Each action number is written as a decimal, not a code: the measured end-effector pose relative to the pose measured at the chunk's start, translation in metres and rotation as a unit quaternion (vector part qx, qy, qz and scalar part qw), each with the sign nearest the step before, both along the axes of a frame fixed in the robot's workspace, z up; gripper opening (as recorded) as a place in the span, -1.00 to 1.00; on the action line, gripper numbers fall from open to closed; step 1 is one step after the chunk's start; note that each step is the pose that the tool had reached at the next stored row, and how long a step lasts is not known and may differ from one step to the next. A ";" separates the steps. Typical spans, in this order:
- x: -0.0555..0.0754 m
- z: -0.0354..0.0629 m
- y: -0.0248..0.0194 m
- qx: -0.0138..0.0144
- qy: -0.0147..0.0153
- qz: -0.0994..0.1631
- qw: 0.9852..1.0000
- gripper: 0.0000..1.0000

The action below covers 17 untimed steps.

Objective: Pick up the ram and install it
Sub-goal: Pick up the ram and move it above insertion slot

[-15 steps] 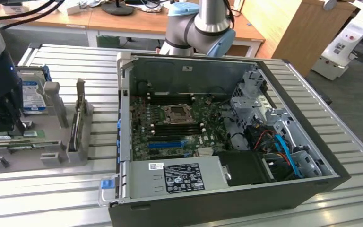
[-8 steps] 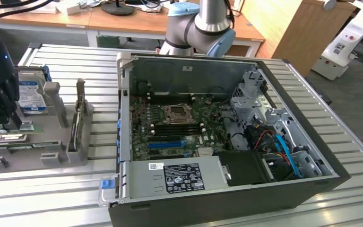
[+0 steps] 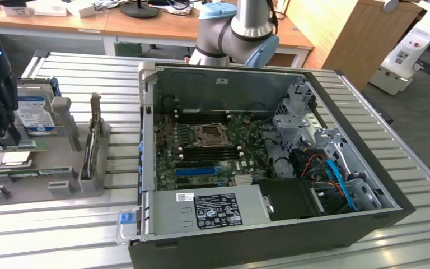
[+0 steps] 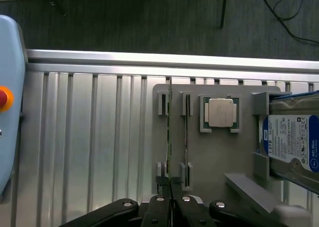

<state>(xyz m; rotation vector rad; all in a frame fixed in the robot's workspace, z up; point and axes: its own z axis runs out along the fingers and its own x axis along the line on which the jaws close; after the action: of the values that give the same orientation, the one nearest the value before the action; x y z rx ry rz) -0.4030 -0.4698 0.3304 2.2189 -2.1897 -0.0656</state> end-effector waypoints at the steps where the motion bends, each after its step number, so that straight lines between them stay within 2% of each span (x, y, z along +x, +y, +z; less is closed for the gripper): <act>1: 0.000 0.0024 0.0000 0.000 0.000 0.000 1.000 -0.76; 17: 0.000 0.0336 0.0000 0.000 0.000 0.000 1.000 -0.76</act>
<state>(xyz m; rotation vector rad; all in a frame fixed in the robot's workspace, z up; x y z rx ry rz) -0.4028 -0.4698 0.3640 2.2188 -2.1897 -0.0657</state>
